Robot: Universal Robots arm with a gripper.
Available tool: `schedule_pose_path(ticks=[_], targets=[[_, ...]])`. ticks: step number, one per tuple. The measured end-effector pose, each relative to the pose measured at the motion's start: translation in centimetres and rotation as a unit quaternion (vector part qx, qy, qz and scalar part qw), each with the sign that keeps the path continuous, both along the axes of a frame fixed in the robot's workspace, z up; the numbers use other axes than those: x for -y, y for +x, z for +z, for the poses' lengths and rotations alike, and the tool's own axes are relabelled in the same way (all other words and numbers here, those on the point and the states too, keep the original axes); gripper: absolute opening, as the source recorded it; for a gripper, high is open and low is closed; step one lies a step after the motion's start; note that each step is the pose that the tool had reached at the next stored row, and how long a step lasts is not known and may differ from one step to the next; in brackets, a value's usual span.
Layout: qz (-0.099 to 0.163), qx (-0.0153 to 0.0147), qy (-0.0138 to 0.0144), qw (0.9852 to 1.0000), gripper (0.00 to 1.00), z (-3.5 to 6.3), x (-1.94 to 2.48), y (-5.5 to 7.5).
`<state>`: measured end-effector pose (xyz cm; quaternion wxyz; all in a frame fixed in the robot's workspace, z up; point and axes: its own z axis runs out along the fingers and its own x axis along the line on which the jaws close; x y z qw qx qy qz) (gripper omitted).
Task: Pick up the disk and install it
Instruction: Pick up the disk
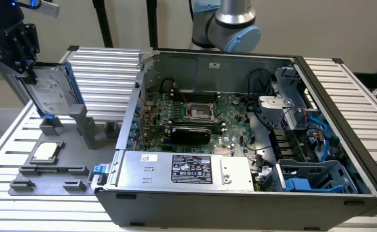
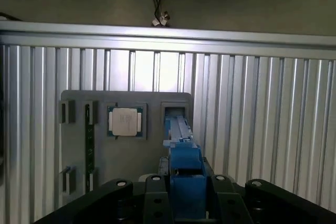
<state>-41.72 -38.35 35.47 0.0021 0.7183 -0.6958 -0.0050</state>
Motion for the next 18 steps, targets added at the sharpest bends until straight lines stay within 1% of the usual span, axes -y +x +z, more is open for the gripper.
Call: schedule_pose_path(ticks=[5,9,15,18], targets=[[0.000,0.0000,0.0003,1.0000,0.33,2.29,0.00,0.4],[0.000,0.0000,0.0005,1.0000,0.33,4.11,0.00,1.1],[0.000,0.0000,0.0017,1.0000,0.33,6.84,0.04,3.0],[0.001,0.0000,0.0043,1.0000,0.33,8.20,0.19,4.3]])
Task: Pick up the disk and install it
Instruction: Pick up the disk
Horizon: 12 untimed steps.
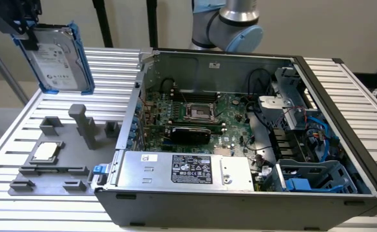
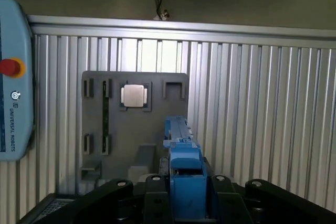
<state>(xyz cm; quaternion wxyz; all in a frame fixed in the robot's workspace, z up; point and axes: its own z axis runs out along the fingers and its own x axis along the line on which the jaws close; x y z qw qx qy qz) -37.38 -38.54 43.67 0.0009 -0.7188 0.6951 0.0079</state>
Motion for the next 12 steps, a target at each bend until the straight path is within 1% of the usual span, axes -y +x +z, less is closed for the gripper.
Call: schedule_pose_path(ticks=[3,5,9,12], targets=[[0.000,0.0000,0.0021,1.0000,0.33,1.36,0.19,1.4],[0.000,0.0000,0.0029,1.0000,0.33,2.26,0.36,2.3],[0.000,-0.0003,0.0035,1.0000,0.33,4.06,0.79,4.1],[0.000,-0.0009,0.0039,1.0000,0.33,4.97,1.16,5.4]])
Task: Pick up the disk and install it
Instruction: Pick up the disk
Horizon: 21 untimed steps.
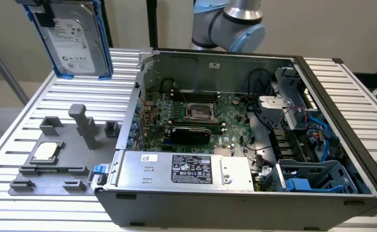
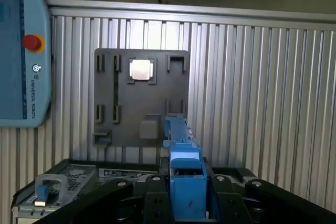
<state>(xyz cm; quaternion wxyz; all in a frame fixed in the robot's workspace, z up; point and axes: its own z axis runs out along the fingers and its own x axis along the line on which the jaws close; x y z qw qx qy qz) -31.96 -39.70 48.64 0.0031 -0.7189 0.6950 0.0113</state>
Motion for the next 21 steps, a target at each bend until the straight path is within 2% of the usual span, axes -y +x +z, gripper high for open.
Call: schedule_pose_path(ticks=[7,21], targets=[[0.000,-0.0009,0.0013,1.0000,0.33,0.72,1.11,2.5],[0.000,-0.0040,0.0016,1.0000,0.33,0.93,3.50,7.8]])
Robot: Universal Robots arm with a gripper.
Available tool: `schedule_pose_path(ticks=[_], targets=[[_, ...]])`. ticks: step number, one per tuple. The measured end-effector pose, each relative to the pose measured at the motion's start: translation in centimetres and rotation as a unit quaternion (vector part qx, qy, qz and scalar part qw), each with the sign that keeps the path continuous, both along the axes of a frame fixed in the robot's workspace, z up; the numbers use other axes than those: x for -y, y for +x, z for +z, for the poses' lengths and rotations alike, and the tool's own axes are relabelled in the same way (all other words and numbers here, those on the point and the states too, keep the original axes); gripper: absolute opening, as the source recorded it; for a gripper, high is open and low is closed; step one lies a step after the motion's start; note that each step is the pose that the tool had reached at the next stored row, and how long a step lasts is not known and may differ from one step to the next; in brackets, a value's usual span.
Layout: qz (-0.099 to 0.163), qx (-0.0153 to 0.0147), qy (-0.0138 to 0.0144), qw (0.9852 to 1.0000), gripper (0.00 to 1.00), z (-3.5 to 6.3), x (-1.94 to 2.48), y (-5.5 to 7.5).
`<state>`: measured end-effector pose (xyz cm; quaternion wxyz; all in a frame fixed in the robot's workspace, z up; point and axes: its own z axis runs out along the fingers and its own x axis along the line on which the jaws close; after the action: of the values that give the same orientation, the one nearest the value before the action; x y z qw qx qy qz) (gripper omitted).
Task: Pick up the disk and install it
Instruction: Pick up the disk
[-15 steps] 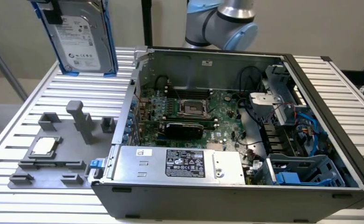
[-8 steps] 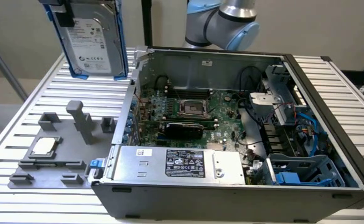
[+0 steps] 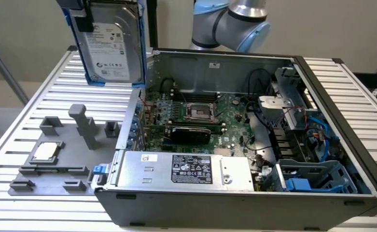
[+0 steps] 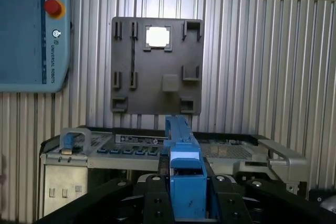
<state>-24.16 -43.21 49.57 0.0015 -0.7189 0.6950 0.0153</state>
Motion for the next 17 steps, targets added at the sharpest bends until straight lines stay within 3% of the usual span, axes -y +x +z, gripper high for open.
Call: schedule_pose_path(ticks=[17], targets=[[0.000,-0.0018,0.0002,1.0000,0.33,0.37,2.76,7.6]])
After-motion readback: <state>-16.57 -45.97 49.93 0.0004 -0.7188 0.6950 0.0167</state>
